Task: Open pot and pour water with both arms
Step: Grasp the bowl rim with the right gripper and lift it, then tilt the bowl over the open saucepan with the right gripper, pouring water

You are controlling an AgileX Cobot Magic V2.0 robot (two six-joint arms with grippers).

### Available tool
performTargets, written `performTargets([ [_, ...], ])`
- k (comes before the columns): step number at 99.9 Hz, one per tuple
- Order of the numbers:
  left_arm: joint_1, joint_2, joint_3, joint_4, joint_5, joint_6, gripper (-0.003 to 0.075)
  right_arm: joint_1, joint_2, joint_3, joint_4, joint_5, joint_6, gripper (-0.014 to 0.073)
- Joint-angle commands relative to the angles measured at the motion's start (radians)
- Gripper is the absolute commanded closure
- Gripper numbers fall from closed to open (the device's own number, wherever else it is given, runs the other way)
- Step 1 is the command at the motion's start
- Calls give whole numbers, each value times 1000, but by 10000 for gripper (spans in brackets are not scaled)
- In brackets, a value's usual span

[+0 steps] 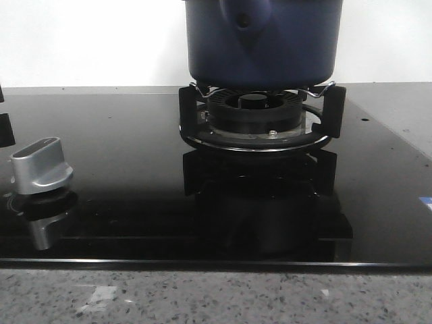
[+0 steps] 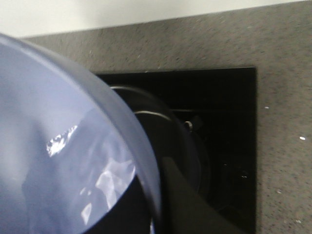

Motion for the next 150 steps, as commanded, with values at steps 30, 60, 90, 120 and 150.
performTargets([
  [30,-6,-16,-30,-75,11,-10,468,158,19,-37,-387,-128,-7,657],
  [60,-6,-16,-30,-75,9,-10,468,162,25,8,-468,-197,-7,657],
  [90,-6,-16,-30,-75,9,-10,468,180,25,65,-549,-231,3,655],
  [120,-6,-16,-30,-71,9,-10,468,298,25,80,-870,-254,118,655],
  [150,-6,-16,-30,-69,9,-10,468,402,26,80,-1176,-229,204,655],
])
